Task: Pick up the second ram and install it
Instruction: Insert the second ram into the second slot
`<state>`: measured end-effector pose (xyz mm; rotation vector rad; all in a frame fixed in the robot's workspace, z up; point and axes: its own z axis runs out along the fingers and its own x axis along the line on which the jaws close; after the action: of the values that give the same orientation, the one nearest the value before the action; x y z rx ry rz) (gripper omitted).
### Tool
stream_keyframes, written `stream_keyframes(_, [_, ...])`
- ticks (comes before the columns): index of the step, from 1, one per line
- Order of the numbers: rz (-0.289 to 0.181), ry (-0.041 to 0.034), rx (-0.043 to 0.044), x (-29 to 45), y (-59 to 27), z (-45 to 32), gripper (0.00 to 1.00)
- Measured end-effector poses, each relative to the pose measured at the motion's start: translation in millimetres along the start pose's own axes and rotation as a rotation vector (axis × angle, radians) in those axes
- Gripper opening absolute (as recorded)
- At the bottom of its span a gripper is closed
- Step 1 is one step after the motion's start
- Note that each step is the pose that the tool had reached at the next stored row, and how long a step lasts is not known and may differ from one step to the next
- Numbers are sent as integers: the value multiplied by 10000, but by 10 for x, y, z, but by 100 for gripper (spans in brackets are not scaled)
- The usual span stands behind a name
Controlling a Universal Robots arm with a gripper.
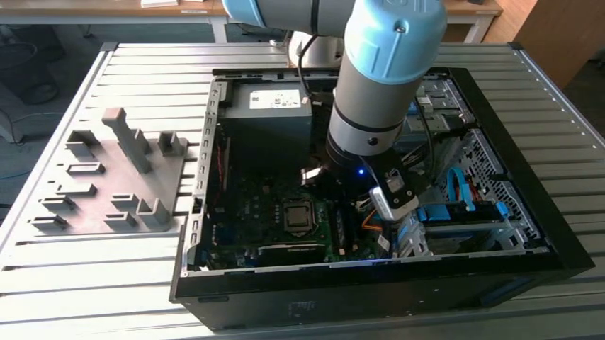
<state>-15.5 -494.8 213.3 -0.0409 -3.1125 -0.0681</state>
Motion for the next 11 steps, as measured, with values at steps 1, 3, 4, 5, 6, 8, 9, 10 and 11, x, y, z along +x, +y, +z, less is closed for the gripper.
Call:
stream_keyframes(1, [1, 0, 5, 0, 0, 1, 14])
stream_keyframes(3, [1, -1, 23, -1, 0, 5, 14])
stream_keyframes(4, [1, -1, 33, -2, 0, 8, 14])
stream_keyframes(5, [0, -1, 40, -2, -1, 12, 14])
stream_keyframes(6, [0, -1, 46, -2, -1, 16, 14])
stream_keyframes(8, [0, -2, 54, -2, -1, 24, 14])
stream_keyframes(9, [1, -2, 57, -2, -1, 28, 14])
stream_keyframes(10, [1, -2, 59, -2, -1, 32, 14])
stream_keyframes(11, [1, -1, 61, -2, -1, 36, 14])
